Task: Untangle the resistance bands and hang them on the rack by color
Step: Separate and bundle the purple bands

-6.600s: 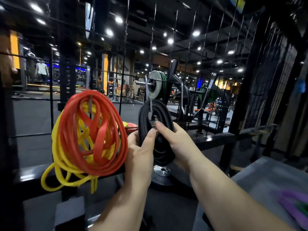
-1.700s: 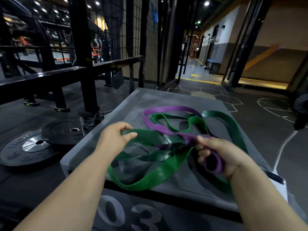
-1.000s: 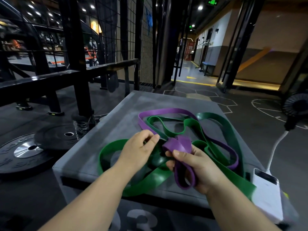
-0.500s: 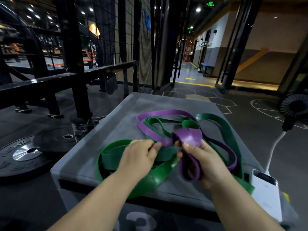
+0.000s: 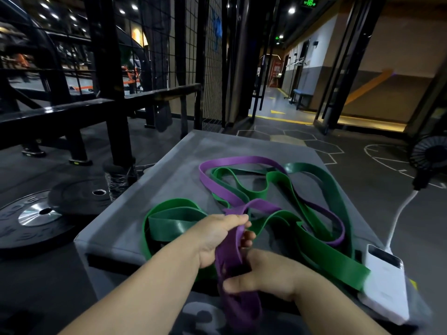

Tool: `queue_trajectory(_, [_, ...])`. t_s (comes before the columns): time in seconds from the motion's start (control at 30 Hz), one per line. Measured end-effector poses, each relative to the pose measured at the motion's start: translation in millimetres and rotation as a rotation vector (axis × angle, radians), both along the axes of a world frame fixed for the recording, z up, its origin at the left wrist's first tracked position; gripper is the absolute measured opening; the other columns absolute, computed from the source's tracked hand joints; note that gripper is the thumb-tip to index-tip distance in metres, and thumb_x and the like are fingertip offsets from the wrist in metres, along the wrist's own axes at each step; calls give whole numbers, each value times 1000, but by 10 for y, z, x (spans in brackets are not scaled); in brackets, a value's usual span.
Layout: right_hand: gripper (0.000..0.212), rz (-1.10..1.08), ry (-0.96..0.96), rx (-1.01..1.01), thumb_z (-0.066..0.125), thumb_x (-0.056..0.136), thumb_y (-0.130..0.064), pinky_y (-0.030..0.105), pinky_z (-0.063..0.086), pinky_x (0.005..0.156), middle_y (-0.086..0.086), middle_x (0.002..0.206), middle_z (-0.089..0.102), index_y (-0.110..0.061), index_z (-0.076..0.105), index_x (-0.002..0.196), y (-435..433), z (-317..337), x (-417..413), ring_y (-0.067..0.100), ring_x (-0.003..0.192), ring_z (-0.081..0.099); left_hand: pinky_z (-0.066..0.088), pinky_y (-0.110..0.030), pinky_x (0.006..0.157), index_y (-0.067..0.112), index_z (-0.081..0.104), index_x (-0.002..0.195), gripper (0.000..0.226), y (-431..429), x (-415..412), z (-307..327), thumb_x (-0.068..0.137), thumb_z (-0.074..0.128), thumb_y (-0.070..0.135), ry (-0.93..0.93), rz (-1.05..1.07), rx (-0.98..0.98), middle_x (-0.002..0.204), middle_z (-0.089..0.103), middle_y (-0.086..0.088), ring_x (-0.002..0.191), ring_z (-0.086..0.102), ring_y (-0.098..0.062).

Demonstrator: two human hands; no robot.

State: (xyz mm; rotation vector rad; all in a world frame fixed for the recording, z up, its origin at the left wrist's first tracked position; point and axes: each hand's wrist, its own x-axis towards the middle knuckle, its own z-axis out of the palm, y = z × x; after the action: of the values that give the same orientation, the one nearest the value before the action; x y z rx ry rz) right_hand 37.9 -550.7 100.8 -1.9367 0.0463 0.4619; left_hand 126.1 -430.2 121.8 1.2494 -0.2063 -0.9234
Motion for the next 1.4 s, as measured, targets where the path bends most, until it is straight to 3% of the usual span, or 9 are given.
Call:
queue_trajectory(0.17, [88,-366,141,405,56,63,-87,31,52,76,9,84,68,-5,61,97,-183,21,130,20,79,66,51,-32,84,10,67,98,12,102,15,6,87,68,15,-488,-43,92,92,74,-5,86,67,-23])
queue_trajectory(0.3, [99,-537,161,724,37,78,-79,33,53,50,21,74,56,13,62,104,-274,63,242,30,54,59,53,-27,84,12,62,97,8,142,-166,20,91,62,7,-615,-417,92,94,70,-7,83,64,-20])
queue_trajectory(0.5, [47,-755,128,1058,55,92,-45,31,57,61,10,67,64,1,62,86,-258,69,369,22,56,63,49,-35,97,13,66,95,12,138,-164,-64,89,67,24,-652,-577,226,97,71,-7,94,64,-17])
queue_trajectory(0.67, [27,-674,30,895,66,82,-33,22,39,43,0,52,42,-12,53,69,-240,151,397,11,41,39,49,-33,88,18,69,91,79,51,-65,-184,65,45,89,-621,-278,482,91,69,4,89,61,-11])
queue_trajectory(0.9, [19,-194,-190,289,74,71,-21,26,42,53,4,54,52,-15,59,61,-52,160,218,16,49,47,54,-29,62,8,68,101,73,-21,210,-94,81,43,73,-22,35,107,85,75,-7,70,69,-18])
queue_trajectory(1.07, [26,36,-78,14,66,78,-46,26,48,74,-3,76,66,-21,66,82,-28,94,139,11,70,61,54,-26,61,6,70,72,16,-49,202,-112,72,74,22,-66,41,9,69,68,-10,58,64,-20])
queue_trajectory(1.2, [99,-193,108,191,36,73,-89,31,50,79,10,89,70,-1,69,103,-156,-5,206,21,82,67,50,-28,68,5,65,91,13,-62,182,-115,81,66,-3,-147,102,25,71,67,-11,63,63,-20])
queue_trajectory(1.3, [105,-330,130,349,21,63,-89,35,44,91,8,108,73,-9,68,114,-266,-29,287,21,100,65,51,-31,79,4,64,100,26,-39,148,-79,74,68,2,-234,68,15,83,70,-12,78,65,-23])
queue_trajectory(1.4, [96,-446,77,403,17,67,-86,42,41,98,6,115,72,-22,69,116,-360,7,330,22,111,63,48,-27,63,5,61,100,43,10,95,-44,61,74,17,-288,-37,-34,73,66,-5,63,61,-14])
